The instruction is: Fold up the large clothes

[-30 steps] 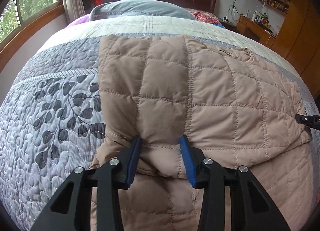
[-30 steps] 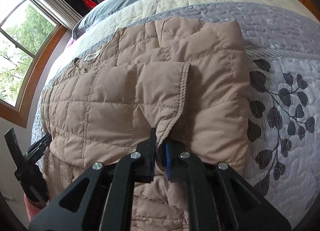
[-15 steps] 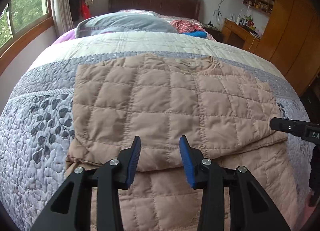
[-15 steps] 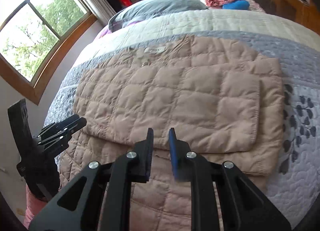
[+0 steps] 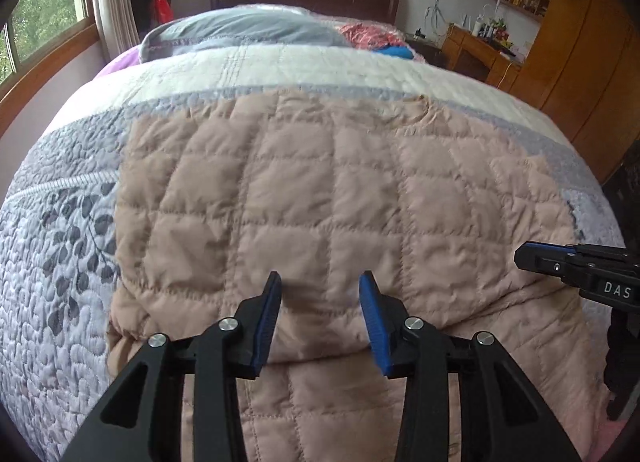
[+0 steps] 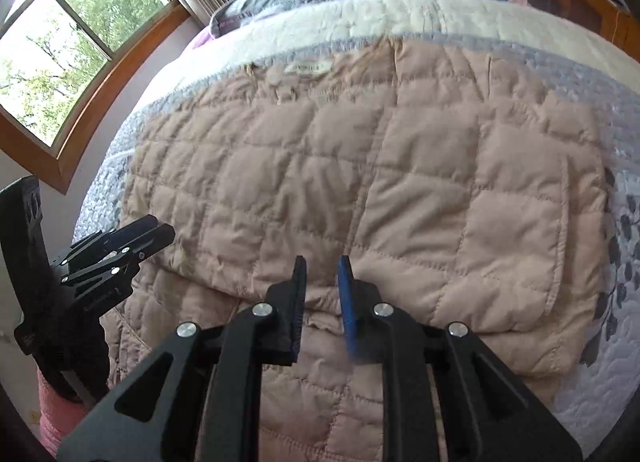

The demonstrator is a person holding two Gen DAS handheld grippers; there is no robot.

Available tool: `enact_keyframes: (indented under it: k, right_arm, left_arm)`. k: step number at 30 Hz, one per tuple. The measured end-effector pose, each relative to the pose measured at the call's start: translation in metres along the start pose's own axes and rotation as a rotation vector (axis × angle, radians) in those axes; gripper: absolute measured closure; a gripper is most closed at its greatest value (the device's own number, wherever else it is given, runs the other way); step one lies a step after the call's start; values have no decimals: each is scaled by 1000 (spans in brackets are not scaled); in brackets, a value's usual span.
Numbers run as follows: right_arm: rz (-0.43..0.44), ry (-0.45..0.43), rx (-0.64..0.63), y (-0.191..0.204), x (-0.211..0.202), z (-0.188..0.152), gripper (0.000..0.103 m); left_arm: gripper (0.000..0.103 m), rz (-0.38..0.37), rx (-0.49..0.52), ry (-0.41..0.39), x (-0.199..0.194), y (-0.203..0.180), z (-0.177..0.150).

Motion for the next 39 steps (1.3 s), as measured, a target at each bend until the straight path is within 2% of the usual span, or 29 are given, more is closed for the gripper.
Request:
enact_keyframes:
  k: [3, 6, 11, 15, 17, 20, 23, 28, 32, 35, 39]
  right_arm:
    - [-22, -42, 51, -13, -10, 25, 82]
    - [-83, -49, 92, -31, -1, 51, 82]
    - [-122, 25, 154, -62, 42, 65, 86]
    - [-56, 40, 217, -79, 64, 62, 88]
    - [-45, 30, 218, -79, 56, 62, 85]
    - [3, -23, 201, -80, 22, 50, 80]
    - [41, -79, 157, -79, -22, 16, 73]
    - [46, -107, 87, -87, -74, -67, 64]
    - [26, -109, 48, -87, -101, -139, 54]
    - [51, -111, 44, -88, -119, -186, 42]
    - [69, -99, 51, -89, -131, -236, 37]
  left_arm:
    - [61, 0, -15, -36, -3, 1, 30]
    - [62, 48, -22, -35, 15, 8, 57]
    - [61, 63, -101, 93, 73, 34, 70]
    - [61, 64, -114, 91, 85, 40, 70]
    - [61, 71, -111, 87, 77, 38, 69]
    - [61, 68, -105, 61, 47, 39, 60]
    - [60, 52, -76, 28, 2, 42, 32]
    - [46, 83, -55, 11, -71, 62, -48]
    - [38, 101, -86, 0, -124, 81, -119]
    - [29, 107, -86, -18, -156, 88, -168]
    - [27, 94, -120, -20, -180, 91, -223]
Point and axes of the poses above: each gripper's, at about its wrist camera, not at the fingertips, and x roughly the way its jaws point, y to its left, z to its top, the point moved 1 cm from there along x, roughly the way its jaws point, and after that the axes turned 8 degrees about -z, right-handed, at the moved point
